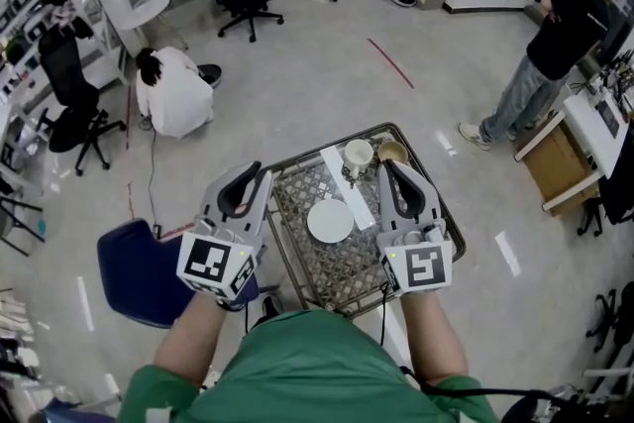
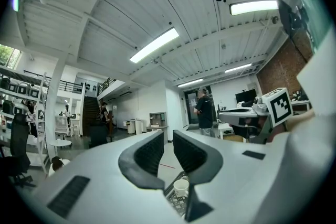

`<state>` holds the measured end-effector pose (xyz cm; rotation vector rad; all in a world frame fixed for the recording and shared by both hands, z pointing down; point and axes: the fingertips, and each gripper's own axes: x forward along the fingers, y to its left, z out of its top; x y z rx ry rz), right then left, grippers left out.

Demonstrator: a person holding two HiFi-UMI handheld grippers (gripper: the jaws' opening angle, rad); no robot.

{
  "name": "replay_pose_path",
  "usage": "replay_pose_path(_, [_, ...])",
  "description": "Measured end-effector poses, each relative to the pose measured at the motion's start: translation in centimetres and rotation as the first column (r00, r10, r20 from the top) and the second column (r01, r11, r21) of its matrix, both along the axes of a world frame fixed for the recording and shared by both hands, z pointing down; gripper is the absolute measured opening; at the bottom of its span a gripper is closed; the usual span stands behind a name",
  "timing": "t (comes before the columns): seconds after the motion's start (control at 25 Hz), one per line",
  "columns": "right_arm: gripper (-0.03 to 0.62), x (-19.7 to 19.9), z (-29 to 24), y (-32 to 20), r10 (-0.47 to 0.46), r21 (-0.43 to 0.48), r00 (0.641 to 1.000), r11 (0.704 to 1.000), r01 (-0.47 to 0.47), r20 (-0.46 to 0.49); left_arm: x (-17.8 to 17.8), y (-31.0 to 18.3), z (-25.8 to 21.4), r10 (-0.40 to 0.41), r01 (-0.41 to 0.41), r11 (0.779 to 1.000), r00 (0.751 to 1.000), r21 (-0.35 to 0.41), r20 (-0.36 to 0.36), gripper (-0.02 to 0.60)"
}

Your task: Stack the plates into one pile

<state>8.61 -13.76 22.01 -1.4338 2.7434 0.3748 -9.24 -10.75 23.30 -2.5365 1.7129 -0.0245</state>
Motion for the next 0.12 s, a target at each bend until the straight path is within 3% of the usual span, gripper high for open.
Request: replay_pose_path(0.12, [0.032,0.24,0.53,-0.23,0.004,-0.002,1.0,1.0,-0.004,-0.003,0.22,-0.21,0.37,0.0,0.0,1.0,1.0,0.001,-0.001,0.071])
